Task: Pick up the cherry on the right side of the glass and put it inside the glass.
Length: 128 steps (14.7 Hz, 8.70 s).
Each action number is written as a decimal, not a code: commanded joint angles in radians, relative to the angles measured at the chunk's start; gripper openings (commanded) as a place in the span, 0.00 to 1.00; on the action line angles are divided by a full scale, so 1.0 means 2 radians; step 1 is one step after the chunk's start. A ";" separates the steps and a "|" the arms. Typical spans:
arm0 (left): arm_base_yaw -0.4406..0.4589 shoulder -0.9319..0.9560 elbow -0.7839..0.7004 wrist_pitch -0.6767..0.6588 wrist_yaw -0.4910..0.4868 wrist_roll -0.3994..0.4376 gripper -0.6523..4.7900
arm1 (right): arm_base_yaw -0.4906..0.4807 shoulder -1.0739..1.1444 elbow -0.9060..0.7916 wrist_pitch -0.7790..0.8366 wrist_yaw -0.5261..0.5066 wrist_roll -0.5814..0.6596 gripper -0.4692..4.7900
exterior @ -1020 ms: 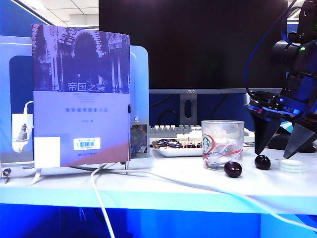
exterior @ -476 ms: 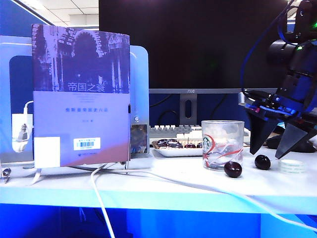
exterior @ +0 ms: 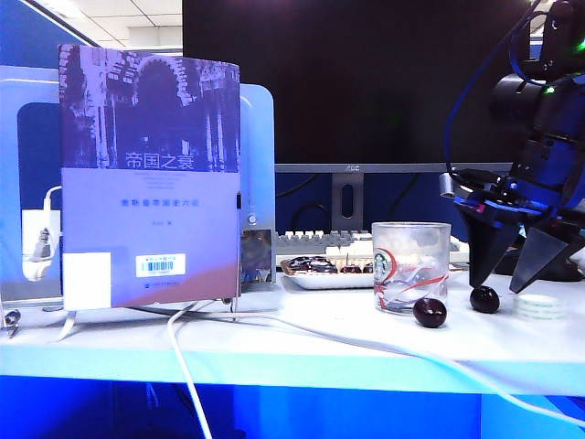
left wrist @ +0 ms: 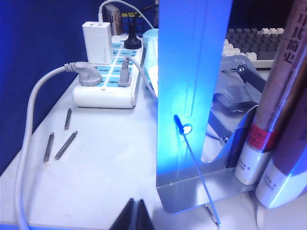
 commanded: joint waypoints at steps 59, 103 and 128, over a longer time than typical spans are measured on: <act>0.000 -0.002 0.000 -0.006 0.002 0.002 0.11 | 0.006 0.045 0.082 -0.077 0.004 -0.005 0.59; 0.000 -0.002 0.000 -0.006 0.002 0.002 0.11 | 0.005 0.034 0.150 -0.108 0.010 -0.005 0.35; 0.000 -0.002 0.000 -0.006 0.002 0.002 0.11 | 0.033 0.056 0.212 -0.179 -0.154 -0.020 0.53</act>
